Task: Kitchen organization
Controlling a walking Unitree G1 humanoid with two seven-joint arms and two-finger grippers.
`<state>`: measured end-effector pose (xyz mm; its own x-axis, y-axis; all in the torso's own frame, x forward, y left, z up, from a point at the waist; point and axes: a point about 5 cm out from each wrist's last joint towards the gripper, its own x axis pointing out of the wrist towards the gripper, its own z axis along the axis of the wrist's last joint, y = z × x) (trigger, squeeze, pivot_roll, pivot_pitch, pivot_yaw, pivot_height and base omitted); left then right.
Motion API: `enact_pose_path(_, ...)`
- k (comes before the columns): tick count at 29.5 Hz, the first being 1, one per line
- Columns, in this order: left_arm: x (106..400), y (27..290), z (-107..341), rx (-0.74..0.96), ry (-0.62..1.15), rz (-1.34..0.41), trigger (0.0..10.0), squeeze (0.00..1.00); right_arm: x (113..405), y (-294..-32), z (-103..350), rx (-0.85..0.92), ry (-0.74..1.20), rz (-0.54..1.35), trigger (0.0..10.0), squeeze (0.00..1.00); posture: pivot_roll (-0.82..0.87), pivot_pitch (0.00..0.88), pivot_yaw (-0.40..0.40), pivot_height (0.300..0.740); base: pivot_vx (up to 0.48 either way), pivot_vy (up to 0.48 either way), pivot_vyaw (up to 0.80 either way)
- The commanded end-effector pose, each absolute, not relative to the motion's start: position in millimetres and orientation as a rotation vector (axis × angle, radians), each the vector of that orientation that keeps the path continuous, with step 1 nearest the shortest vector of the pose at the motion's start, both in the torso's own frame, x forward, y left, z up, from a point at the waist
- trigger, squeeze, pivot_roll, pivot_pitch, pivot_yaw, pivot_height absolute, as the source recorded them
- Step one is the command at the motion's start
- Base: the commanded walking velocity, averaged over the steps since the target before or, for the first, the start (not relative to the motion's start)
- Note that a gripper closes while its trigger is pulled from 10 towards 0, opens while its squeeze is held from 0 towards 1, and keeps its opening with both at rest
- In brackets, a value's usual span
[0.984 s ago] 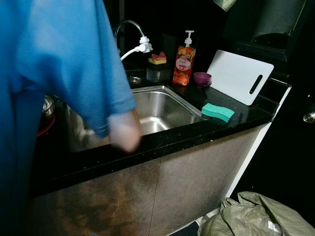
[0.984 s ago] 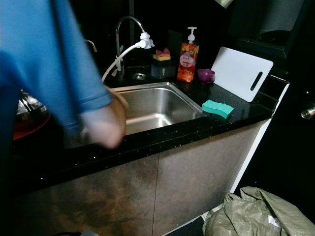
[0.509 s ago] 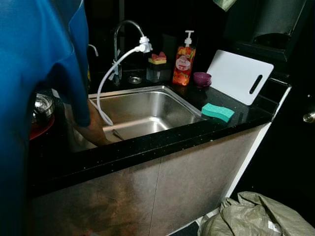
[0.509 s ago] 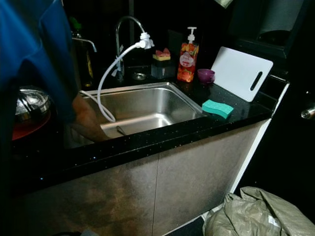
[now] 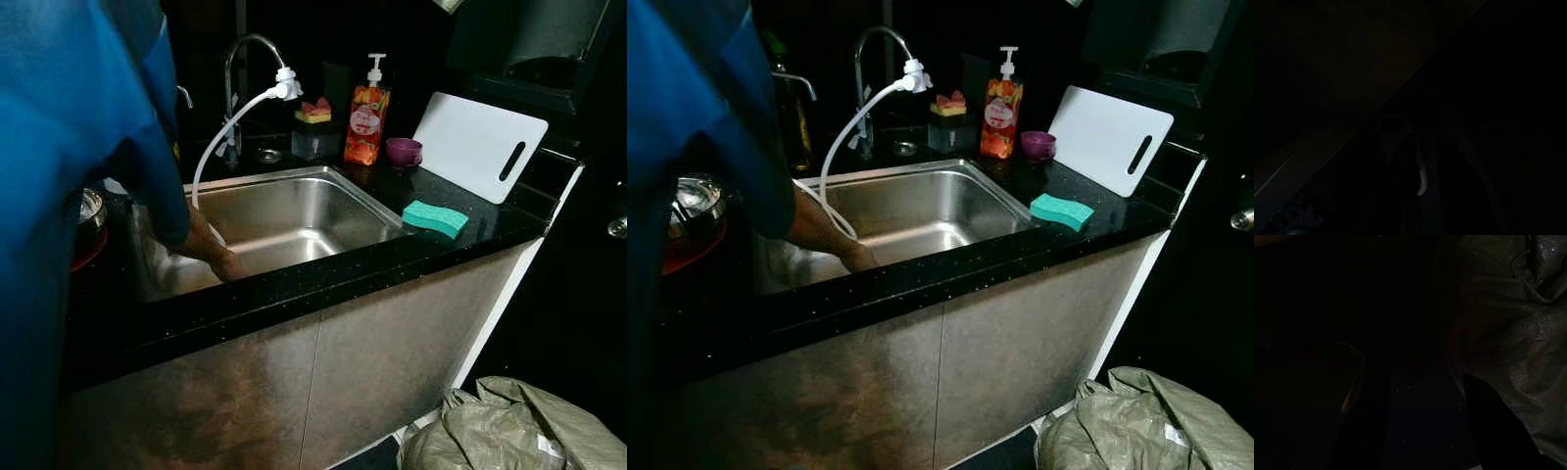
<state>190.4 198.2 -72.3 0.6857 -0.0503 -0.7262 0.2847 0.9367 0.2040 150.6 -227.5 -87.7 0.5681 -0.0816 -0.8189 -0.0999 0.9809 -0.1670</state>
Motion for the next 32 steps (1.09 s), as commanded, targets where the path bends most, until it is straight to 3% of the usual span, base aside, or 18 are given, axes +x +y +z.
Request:
enact_pose_path(1,186.3,199.6,-74.1,0.330,0.808,-0.204,10.0,0.00,147.2,-228.1,-89.0,-0.206,0.981,0.012,10.0,0.00,-0.01,0.115,-0.067,0.740,0.000,0.000,0.00)
enact_pose_path(32,176.5,204.7,-76.2,0.330,0.812,-0.206,10.0,0.00,136.4,-222.7,-94.1,-0.195,1.006,0.022,10.0,0.00,0.00,0.153,-0.063,0.740,0.000,0.000,0.00)
